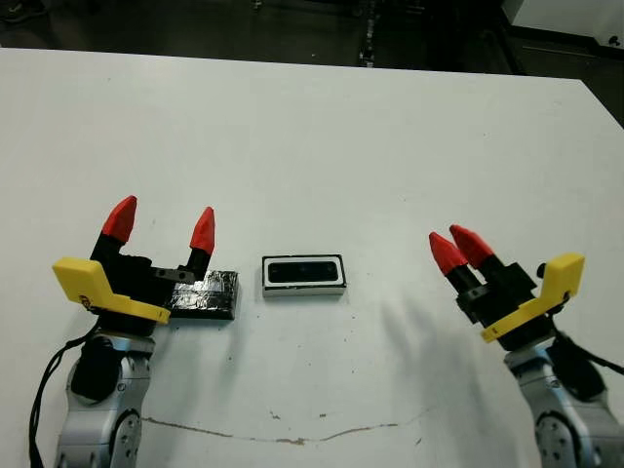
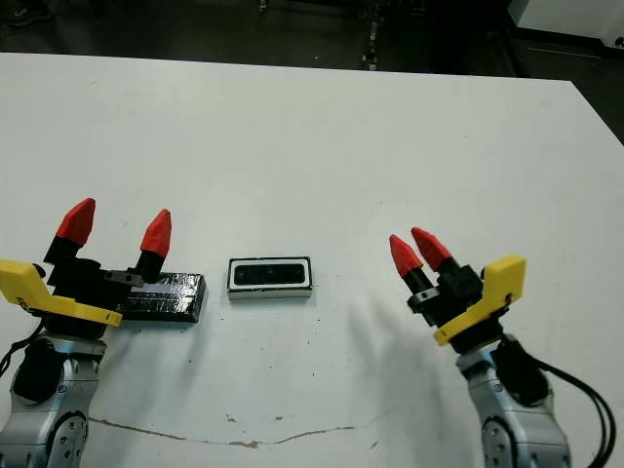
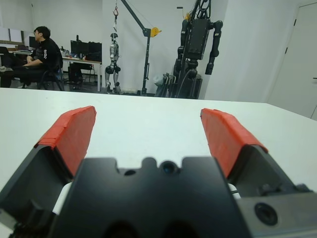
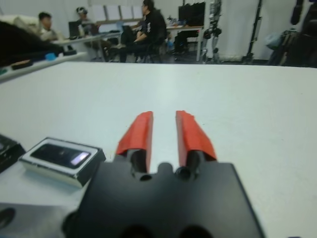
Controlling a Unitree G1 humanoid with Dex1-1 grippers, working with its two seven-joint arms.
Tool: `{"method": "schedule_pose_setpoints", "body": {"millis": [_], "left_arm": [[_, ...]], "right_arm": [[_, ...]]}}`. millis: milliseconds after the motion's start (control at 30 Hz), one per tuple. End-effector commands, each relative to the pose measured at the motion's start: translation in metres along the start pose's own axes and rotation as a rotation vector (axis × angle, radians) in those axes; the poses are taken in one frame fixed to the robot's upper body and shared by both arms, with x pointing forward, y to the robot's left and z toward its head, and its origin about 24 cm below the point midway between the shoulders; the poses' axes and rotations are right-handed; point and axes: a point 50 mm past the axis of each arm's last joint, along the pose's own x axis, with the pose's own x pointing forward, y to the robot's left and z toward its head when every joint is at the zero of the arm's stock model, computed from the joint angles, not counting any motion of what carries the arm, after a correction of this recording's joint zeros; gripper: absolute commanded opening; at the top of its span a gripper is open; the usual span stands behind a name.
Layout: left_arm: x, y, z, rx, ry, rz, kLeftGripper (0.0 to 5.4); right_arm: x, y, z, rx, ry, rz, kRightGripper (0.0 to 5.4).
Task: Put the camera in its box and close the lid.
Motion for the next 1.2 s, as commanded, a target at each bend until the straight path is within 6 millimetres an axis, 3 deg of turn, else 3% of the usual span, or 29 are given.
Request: {"method": "schedule_pose_setpoints", "body": {"millis": [33, 200, 767, 1000, 1200], "left_arm": [[-0.001, 0.002, -0.002, 0.009, 0.015, -0.001, 5.40], [-0.002, 0.002, -0.002, 0.011, 0.017, -0.001, 5.40], [-0.002, 0.008, 0.011, 0.087, 0.063, -0.101, 5.40], [-0.006, 0.015, 0.026, 0.047, 0.223, -0.238, 5.40], [0.004, 0.038, 0.044, 0.082, 0.327, -0.436, 5.40]], "right_arm": [[-0.003, -0.001, -0.004, 0.021, 0.003, -0.054, 0.73], [-0.003, 0.000, -0.005, 0.025, -0.007, -0.103, 0.02], [-0.002, 0.005, -0.007, 0.037, -0.022, -0.119, 0.02], [-0.001, 0.006, -0.007, 0.032, -0.019, -0.122, 0.02], [0.000, 0.007, -0.007, 0.029, -0.011, -0.120, 0.02]]}}
